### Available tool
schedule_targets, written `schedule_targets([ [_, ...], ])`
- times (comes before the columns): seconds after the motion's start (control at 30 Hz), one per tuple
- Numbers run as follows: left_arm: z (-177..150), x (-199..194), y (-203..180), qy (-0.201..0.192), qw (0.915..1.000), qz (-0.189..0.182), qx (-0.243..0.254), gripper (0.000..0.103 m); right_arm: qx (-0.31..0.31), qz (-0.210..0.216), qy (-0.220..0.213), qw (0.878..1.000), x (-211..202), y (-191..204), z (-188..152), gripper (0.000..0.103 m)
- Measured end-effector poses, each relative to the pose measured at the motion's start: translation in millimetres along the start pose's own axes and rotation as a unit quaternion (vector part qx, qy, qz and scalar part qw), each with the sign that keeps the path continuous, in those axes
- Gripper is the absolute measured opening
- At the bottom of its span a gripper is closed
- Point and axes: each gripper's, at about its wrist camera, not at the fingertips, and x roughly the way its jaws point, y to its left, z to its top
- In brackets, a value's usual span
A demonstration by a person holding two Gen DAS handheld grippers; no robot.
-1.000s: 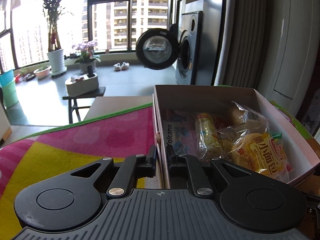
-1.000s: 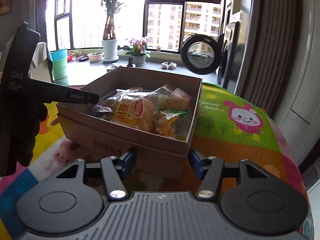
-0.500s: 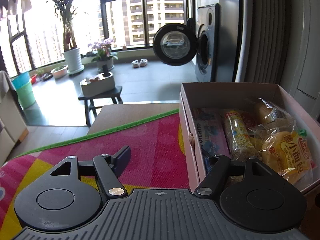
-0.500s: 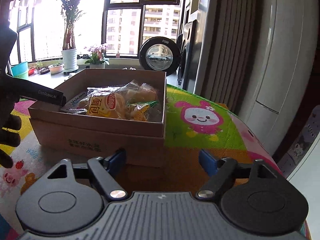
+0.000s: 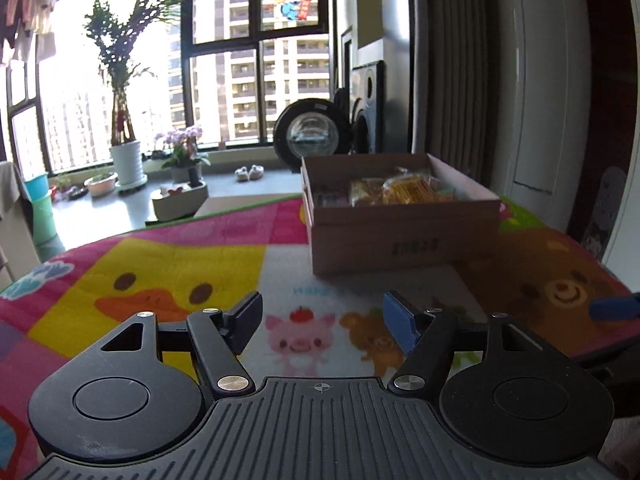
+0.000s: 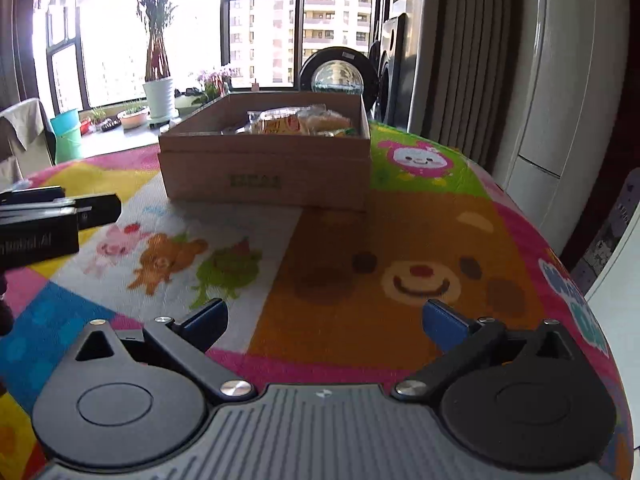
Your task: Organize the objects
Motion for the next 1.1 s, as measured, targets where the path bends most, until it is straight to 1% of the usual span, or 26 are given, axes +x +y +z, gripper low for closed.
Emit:
schedule_targets([
  [0.03,-7.9,1.7,-3.6,0.015,0.9999,0.0,0.001,0.073,-0.008,-0.013,0.015,1.0,3.3,2.1,-1.6,0.103],
  [0.07,-13.4,5.6,-5.4,0.033,0.9995,-0.003,-0.001,0.073,-0.007,-0.014,0.021,1.0,5.7,1.0,-1.5,0.103],
  [0.13,-25.6,10.4,-10.0,0.055,0.9984,-0.006,0.006,0.073,0.016,-0.001,0.021,1.0,6.9,-5.6,-5.3,0.103],
  [0.17,-24.9,10.2,-11.7,0.053,0.9986,-0.004,0.009,0.073,0.038,0.009,0.02,0.999,7.1,-11.6,-8.0,0.103],
  [0.2,-25.7,9.3,-12.4,0.054,0.9985,-0.008,0.012,0.071,0.046,0.014,0.012,0.999,6.0,-14.6,-9.8,0.103],
  [0.27,-27.0,6.5,-11.8,0.055,0.9984,-0.006,0.015,0.071,0.053,0.016,0.004,0.998,4.3,-15.8,-12.7,0.103],
  [0.33,-25.9,5.7,-9.1,0.056,0.9984,-0.005,0.01,0.071,0.049,0.008,0.002,0.999,4.1,-12.1,-14.2,0.103],
  [0.4,-26.2,4.2,-10.3,0.057,0.9984,-0.005,0.001,0.068,0.039,-0.004,0.004,0.999,5.5,-6.6,-12.8,0.103],
  [0.47,-25.9,3.3,-13.2,0.056,0.9984,-0.005,0.005,0.066,0.041,-0.008,0.003,0.999,5.2,-6.1,-12.8,0.103],
  [0.6,-24.9,4.8,-10.7,0.058,0.9983,-0.009,-0.003,0.066,0.022,-0.015,-0.008,1.0,9.1,-4.8,-10.6,0.103],
  [0.7,-24.4,4.5,-11.5,0.059,0.9982,-0.007,-0.005,0.066,0.022,-0.013,-0.008,1.0,10.0,-5.3,-10.2,0.103],
  [0.87,-23.5,5.5,-17.0,0.059,0.9982,0.005,-0.005,0.067,0.043,0.001,-0.005,0.999,10.4,-12.6,-10.5,0.103],
  [1.0,-23.5,4.8,-13.7,0.06,0.9981,-0.002,-0.012,0.067,0.043,0.003,-0.011,0.999,8.7,-13.5,-12.7,0.103],
  [1.1,-23.0,5.5,-13.7,0.06,0.9981,-0.002,-0.013,0.067,0.036,-0.004,-0.009,0.999,9.8,-10.6,-11.5,0.103],
])
